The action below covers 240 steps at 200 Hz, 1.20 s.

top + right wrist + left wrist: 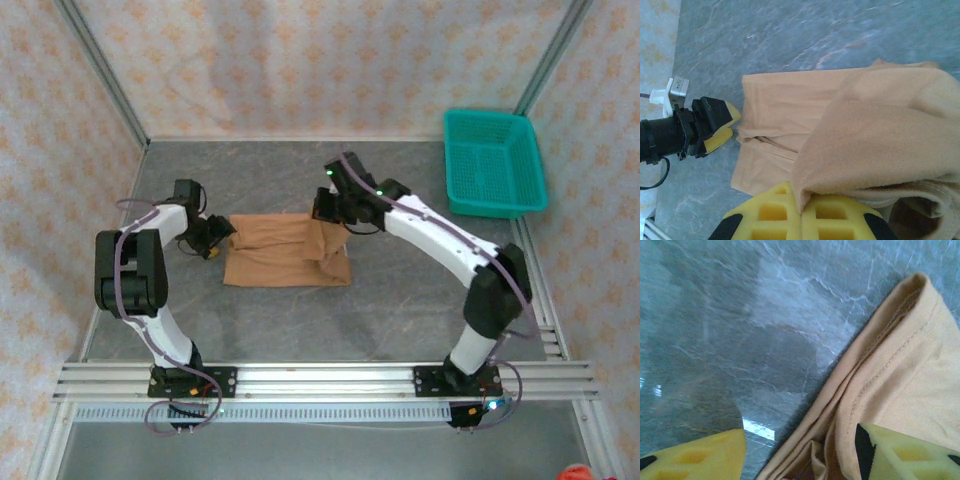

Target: Fold the inside-out t-shirt

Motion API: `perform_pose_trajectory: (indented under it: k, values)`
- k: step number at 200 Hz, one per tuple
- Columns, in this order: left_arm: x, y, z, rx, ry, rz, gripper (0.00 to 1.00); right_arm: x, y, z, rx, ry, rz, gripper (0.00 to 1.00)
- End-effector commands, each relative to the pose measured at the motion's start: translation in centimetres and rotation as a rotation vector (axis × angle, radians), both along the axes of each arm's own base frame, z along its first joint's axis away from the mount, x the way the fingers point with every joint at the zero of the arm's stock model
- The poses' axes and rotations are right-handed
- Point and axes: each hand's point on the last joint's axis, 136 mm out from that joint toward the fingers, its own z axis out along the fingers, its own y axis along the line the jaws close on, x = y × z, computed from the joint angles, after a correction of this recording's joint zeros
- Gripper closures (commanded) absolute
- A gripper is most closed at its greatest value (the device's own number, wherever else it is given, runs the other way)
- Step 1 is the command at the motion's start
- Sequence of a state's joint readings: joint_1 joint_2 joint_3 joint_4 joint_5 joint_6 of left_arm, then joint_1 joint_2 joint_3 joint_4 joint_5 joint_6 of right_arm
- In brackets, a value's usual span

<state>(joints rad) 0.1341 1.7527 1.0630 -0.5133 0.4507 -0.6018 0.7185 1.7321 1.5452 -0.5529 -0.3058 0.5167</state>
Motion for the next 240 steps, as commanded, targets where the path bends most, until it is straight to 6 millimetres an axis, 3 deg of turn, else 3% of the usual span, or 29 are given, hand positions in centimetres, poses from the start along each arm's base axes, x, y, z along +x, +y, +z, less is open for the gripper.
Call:
perform_pose_trajectory:
  k: [1, 40, 57, 72, 97, 112, 125, 139, 154, 181, 190, 211, 221, 240]
  values:
    - [0.0, 0.0, 1.5, -0.002, -0.048, -0.012, 0.39, 1.3, 3.5, 0.4, 0.049, -0.033, 0.021, 1.0]
    - [-0.4, 0.3, 1.7, -0.002, -0.053, -0.006, 0.39, 2.4, 8.5, -2.9, 0.049, 0.004, 0.083, 1.0]
    - [-0.6, 0.5, 1.7, 0.0, -0.051, 0.0, 0.39, 2.3, 10.8, -4.8, 0.047, 0.047, 0.116, 0.93]
    - [-0.9, 0.7, 1.7, 0.002, -0.052, 0.005, 0.39, 1.6, 13.3, -6.1, 0.058, 0.089, 0.158, 0.82]
    - [-1.1, 1.3, 1.9, 0.009, -0.053, 0.019, 0.39, -0.1, 17.5, -5.4, 0.108, 0.123, 0.25, 0.52]
    - [-1.3, 1.6, 2.1, 0.021, -0.053, 0.025, 0.39, -1.0, 18.8, -4.2, 0.13, 0.122, 0.287, 0.37]
    - [-1.3, 1.9, 2.5, 0.038, -0.055, 0.03, 0.39, -1.4, 18.8, -3.1, 0.129, 0.114, 0.299, 0.34]
    - [-1.5, 2.3, 3.2, 0.066, -0.061, 0.038, 0.39, -1.3, 17.5, -1.8, 0.095, 0.076, 0.289, 0.33]
    - [-1.7, 2.9, 4.3, 0.104, -0.077, 0.049, 0.39, -0.9, 14.9, -0.7, 0.033, 0.035, 0.252, 0.33]
    - [-1.9, 2.1, 6.9, 0.14, -0.138, 0.023, 0.39, 1.2, 7.4, -1.0, -0.053, 0.002, 0.098, 0.43]
    - [-1.8, 0.8, 7.8, 0.146, -0.158, -0.02, 0.39, 1.9, 4.8, -1.2, -0.044, -0.005, 0.04, 0.53]
    - [-1.6, -3.7, 9.8, 0.182, -0.193, -0.161, 0.39, 2.8, -0.6, -4.9, -0.012, 0.066, -0.069, 0.77]
    - [-1.8, -5.9, 10.4, 0.205, -0.205, -0.231, 0.38, 3.0, -2.2, -6.4, 0.011, 0.106, -0.099, 0.87]
    - [-2.2, -9.0, 10.4, 0.228, -0.197, -0.319, 0.33, 3.1, -4.1, -8.6, 0.024, 0.154, -0.133, 0.96]
